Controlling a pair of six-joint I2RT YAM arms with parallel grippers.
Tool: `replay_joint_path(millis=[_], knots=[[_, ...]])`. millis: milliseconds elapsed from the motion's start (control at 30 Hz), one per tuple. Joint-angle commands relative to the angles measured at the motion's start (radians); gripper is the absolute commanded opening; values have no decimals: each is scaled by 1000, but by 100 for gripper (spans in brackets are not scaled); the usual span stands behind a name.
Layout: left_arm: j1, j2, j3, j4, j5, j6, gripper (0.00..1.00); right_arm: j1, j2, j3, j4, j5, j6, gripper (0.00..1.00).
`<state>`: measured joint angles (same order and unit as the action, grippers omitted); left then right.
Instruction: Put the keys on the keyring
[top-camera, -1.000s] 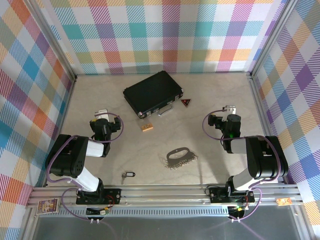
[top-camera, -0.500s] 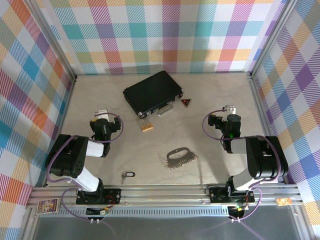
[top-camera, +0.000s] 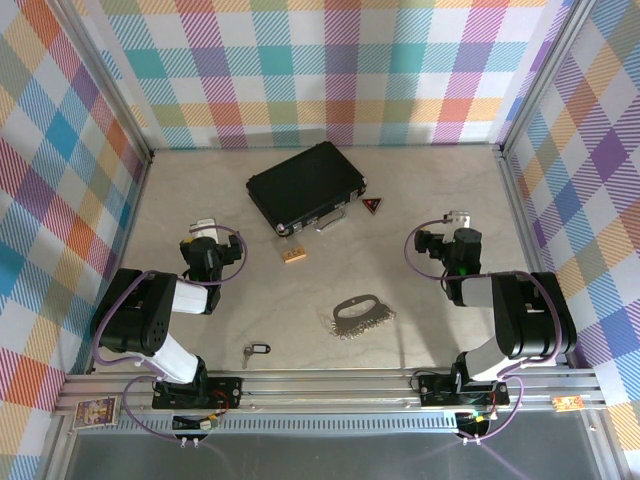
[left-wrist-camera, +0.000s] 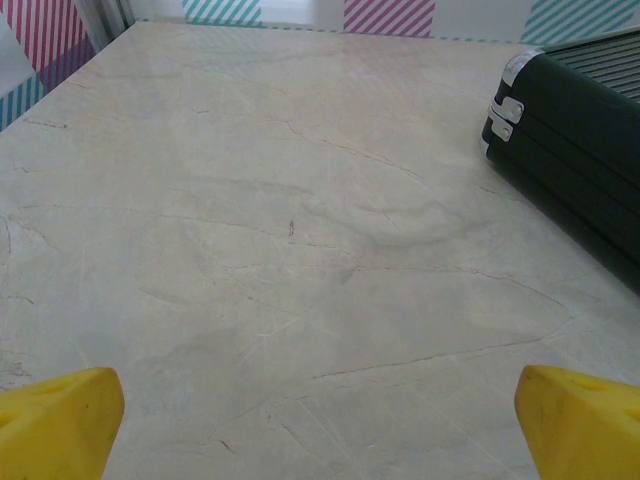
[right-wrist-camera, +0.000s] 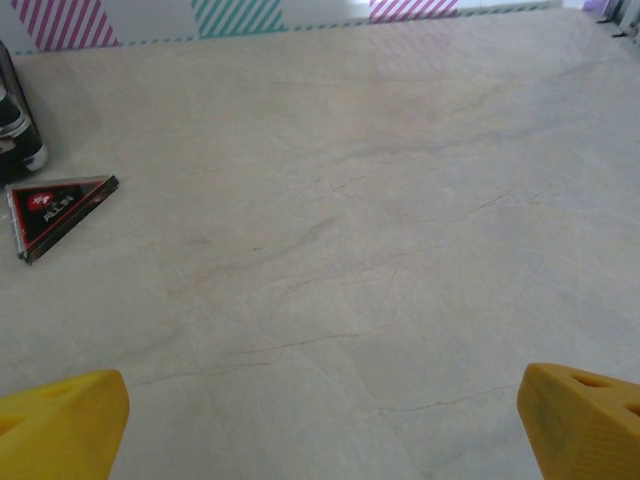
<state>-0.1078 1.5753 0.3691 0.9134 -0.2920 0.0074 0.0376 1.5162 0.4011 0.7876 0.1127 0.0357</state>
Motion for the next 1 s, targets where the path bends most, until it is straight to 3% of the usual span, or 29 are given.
replay_joint_path(millis=[0, 200, 400, 500, 567, 767, 967], knots=[[10, -73, -7, -21, 17, -8, 100, -7, -68, 25, -47, -28, -21, 99], [11, -317, 36, -338, 29, -51, 100, 32, -223, 67, -268, -1, -32, 99], [-9, -615, 152, -853, 129, -321, 100, 135, -369, 238, -725, 148, 168, 99], [-29, -692, 218, -1055, 257, -409, 100, 158, -380, 361, -1011, 110, 281, 99], [-51, -712, 247, -1127, 376, -424, 100, 190, -401, 387, -1097, 44, 301, 99], [-284, -692, 340, -1330, 619, -336, 100, 324, -507, 373, -1243, -114, 334, 99], [-572, -640, 261, -1181, 709, -441, 100, 356, -631, 237, -1223, -342, 457, 99]])
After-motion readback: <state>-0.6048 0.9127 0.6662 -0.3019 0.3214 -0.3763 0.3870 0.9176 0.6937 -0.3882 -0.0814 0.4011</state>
